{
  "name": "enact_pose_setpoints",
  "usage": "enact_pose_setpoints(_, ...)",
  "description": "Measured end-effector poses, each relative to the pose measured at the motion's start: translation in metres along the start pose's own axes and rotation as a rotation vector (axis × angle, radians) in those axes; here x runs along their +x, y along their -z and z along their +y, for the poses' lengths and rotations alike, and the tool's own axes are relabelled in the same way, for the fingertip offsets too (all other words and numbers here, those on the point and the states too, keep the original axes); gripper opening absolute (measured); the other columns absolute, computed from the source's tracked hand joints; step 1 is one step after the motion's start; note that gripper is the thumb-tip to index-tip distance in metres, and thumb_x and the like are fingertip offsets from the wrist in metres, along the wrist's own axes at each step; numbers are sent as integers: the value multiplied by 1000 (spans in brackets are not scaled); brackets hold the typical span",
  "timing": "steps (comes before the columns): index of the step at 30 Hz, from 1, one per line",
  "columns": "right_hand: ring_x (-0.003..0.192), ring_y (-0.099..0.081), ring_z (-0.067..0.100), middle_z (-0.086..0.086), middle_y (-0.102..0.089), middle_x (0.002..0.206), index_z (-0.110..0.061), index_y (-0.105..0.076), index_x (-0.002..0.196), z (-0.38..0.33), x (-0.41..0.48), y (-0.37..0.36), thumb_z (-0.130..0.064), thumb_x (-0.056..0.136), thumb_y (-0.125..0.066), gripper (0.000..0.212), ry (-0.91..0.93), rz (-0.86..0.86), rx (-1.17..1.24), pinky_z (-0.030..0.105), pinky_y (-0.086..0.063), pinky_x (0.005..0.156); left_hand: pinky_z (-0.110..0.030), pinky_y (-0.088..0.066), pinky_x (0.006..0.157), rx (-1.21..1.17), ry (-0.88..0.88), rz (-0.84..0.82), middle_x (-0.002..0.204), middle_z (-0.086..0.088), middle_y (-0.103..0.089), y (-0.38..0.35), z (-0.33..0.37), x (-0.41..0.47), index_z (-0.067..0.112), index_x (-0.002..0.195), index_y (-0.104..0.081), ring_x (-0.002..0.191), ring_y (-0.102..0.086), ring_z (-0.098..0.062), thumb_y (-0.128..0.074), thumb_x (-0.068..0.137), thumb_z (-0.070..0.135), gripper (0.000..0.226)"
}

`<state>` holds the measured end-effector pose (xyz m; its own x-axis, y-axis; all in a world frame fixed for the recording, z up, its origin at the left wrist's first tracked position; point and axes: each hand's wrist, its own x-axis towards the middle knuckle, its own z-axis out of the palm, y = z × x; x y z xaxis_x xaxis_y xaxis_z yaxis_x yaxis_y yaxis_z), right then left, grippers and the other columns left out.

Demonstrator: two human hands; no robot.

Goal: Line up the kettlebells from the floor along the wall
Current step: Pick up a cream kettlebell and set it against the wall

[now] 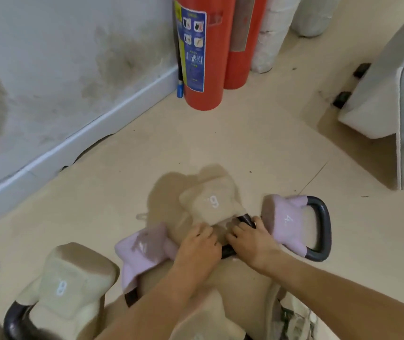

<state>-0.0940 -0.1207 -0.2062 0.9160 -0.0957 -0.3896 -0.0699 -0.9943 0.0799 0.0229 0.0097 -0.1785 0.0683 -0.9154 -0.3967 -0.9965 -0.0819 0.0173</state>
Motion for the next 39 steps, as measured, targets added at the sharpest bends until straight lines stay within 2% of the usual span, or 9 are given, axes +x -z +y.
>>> enact_pose_setpoints(6, 51, -50, 19, -3, -53, 53, -19, -55, 58, 4, 11, -8, -32, 69, -67, 21, 179, 227, -17, 33, -26, 69, -35, -43, 94, -118, 69, 10, 61, 3, -63, -11, 9, 3, 19, 65, -65, 67, -60, -19, -70, 67, 19, 5)
enact_pose_setpoints(11, 50, -58, 16, -5, -62, 56, -20, -56, 64, -21, 17, 52, -51, 78, -37, 39, 111, 166, 279, 31, -42, 68, -31, -29, 96, -204, 173, 31, 62, 4, -66, 21, -23, -14, 25, 61, -62, 67, -59, -18, -64, 72, 20, 13)
enact_pose_setpoints(16, 62, -56, 7, -11, -63, 67, -25, -63, 81, 4, 31, 127, -56, 80, -51, 33, -31, 122, 809, 22, -41, 65, -28, -38, 66, -520, 262, 147, 82, 2, -64, 81, -61, -20, 26, 88, -61, 75, -56, -18, -56, 80, 22, 10)
enact_pose_setpoints(20, 44, -38, 8, -7, -45, 50, -17, -54, 62, 25, 44, 139, -54, 83, -59, 43, -217, 87, 1060, 25, -33, 51, -22, -36, 70, -698, 440, 342, 115, 3, -52, 91, -73, -5, 24, 116, -57, 93, -52, -13, -61, 84, 19, 33)
enact_pose_setpoints(23, 38, -33, 14, -2, -43, 45, -15, -51, 56, 52, 62, 152, -52, 86, -59, 49, -437, 164, 1404, 27, -28, 45, -19, -39, 63, -1089, 606, 397, 115, 4, -48, 109, -80, 12, 31, 140, -38, 79, -50, -5, -53, 91, 18, 53)
enact_pose_setpoints(29, 56, -53, 19, 5, -58, 58, -3, -63, 73, 44, 66, 142, -37, 94, -53, 41, -539, 344, 1908, 27, -42, 55, -43, -51, 93, -1740, 669, 209, 90, -2, -67, 145, -58, 57, 14, 97, -62, 91, -63, -17, -43, 96, 32, 26)
enact_pose_setpoints(34, 68, -59, 13, 8, -64, 72, 3, -64, 79, 34, 61, 133, -24, 90, -58, 30, -549, 300, 1848, 25, -45, 68, -35, -54, 78, -2022, 771, 100, 94, -8, -74, 148, -76, 84, 9, 110, -63, 81, -66, -20, -55, 91, 32, 31)
enact_pose_setpoints(36, 57, -57, 10, 6, -62, 67, -2, -59, 76, 37, 67, 143, -11, 87, -53, 15, -551, 311, 1745, 20, -45, 55, -29, -52, 64, -1914, 752, 59, 75, -2, -75, 152, -81, 95, 6, 113, -58, 69, -67, -16, -58, 87, 22, 31)
enact_pose_setpoints(39, 48, -52, 8, 2, -58, 68, -14, -53, 84, 28, 80, 151, -6, 85, -50, 9, -621, 351, 1667, 15, -40, 42, -32, -56, 70, -1761, 744, 110, 74, -1, -74, 149, -89, 102, 5, 106, -55, 75, -69, -17, -58, 82, 15, 26)
